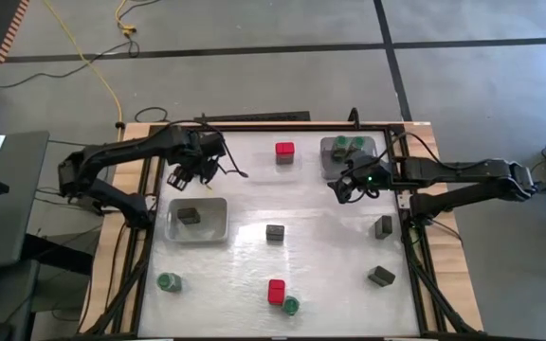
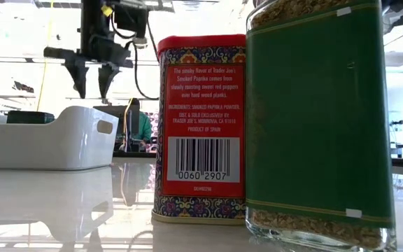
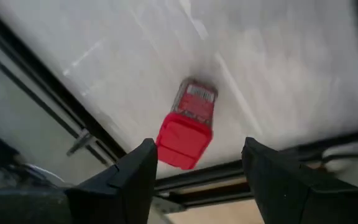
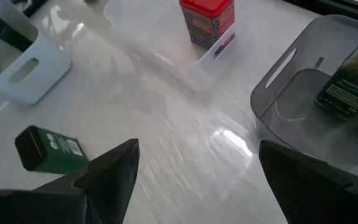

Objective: Sort spices by type
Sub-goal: Put the red seasoning can into the transparent bin

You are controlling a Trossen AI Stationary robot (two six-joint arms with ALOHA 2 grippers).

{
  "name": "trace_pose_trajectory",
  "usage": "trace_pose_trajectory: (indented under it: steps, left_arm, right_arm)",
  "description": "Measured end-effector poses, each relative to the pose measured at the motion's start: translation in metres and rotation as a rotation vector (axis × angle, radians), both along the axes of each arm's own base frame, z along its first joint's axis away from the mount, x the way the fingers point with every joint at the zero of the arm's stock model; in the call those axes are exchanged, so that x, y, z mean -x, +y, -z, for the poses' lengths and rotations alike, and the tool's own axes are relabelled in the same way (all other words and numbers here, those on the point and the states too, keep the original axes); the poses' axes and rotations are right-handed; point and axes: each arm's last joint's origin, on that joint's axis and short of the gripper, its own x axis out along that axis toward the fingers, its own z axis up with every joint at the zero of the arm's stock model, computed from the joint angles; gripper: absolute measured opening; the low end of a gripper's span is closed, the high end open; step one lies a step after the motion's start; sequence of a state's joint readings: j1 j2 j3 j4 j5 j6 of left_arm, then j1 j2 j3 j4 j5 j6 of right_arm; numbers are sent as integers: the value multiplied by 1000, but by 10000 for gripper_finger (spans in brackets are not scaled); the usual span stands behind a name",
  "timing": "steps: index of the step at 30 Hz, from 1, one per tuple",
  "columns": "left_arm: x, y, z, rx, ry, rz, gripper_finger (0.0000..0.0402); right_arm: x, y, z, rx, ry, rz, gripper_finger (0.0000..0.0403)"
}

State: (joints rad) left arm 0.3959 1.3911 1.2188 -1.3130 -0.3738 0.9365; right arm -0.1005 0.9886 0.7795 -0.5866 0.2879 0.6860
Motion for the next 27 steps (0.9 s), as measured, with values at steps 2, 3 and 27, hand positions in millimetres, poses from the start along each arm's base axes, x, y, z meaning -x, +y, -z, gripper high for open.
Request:
trace_pose_trajectory:
  steps: [2,3,27]
  left_arm:
    - [5,5,8,14,60,52,224]
    - [8,8,12,20,92,73,224]
    - [36,59,44,61,135,204,224]
  right_arm:
    - [0,0,0,-5,-6,19,357]
    - [0,-1,0,1,-6,27,357]
    - [-3,-12,-5,20,-80,96,356]
